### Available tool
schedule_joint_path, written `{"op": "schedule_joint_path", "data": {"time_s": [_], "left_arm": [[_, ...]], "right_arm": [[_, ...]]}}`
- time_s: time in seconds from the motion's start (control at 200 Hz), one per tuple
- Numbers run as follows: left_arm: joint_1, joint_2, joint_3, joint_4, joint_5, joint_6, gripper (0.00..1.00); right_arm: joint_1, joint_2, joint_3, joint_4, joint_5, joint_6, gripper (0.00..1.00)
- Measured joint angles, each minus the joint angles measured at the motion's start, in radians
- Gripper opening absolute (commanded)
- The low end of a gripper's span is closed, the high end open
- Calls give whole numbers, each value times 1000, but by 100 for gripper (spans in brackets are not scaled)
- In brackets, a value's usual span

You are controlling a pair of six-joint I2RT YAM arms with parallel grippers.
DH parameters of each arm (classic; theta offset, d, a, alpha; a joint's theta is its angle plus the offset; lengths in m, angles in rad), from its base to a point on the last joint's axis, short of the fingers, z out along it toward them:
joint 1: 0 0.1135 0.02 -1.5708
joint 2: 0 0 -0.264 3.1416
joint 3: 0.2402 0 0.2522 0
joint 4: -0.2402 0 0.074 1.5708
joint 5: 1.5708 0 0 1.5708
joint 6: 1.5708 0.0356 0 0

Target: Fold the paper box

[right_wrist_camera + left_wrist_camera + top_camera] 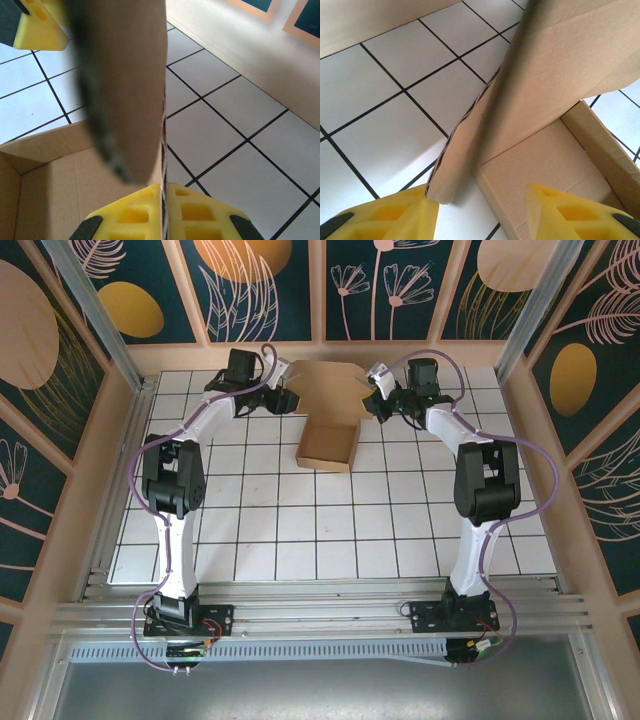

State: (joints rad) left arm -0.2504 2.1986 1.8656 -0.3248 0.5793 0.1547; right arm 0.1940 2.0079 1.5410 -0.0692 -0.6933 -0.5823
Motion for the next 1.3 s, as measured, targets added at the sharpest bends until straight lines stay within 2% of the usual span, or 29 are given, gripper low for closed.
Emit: {"op": "schedule_joint_path", "data": {"time_s": [0.21,0.365,0.526,0.696,0.826,0.876,1.086,1.166,1.301], "left_arm": [[10,0,-22,58,10,2,60],[40,8,0,79,81,16,75],[58,31,23,96,185,87,75],[56,105,116,89,254,124,63],[54,129,130,85,282,127,33],[54,131,130,85,285,125,26],[54,131,113,113,271,63,27],[54,131,97,124,255,12,24],[53,115,40,198,246,-86,11]], "right_arm": [[0,0,0,-3,-15,-6,4],[0,0,0,-4,-29,-8,4],[0,0,0,-11,-42,-12,4],[0,6,1,-18,-47,-12,4],[0,6,1,-19,-49,-14,3],[0,6,1,-19,-48,-13,3],[5,6,-3,-1,-24,18,2],[14,6,-20,42,10,40,2],[31,3,-69,146,77,77,1]]}}
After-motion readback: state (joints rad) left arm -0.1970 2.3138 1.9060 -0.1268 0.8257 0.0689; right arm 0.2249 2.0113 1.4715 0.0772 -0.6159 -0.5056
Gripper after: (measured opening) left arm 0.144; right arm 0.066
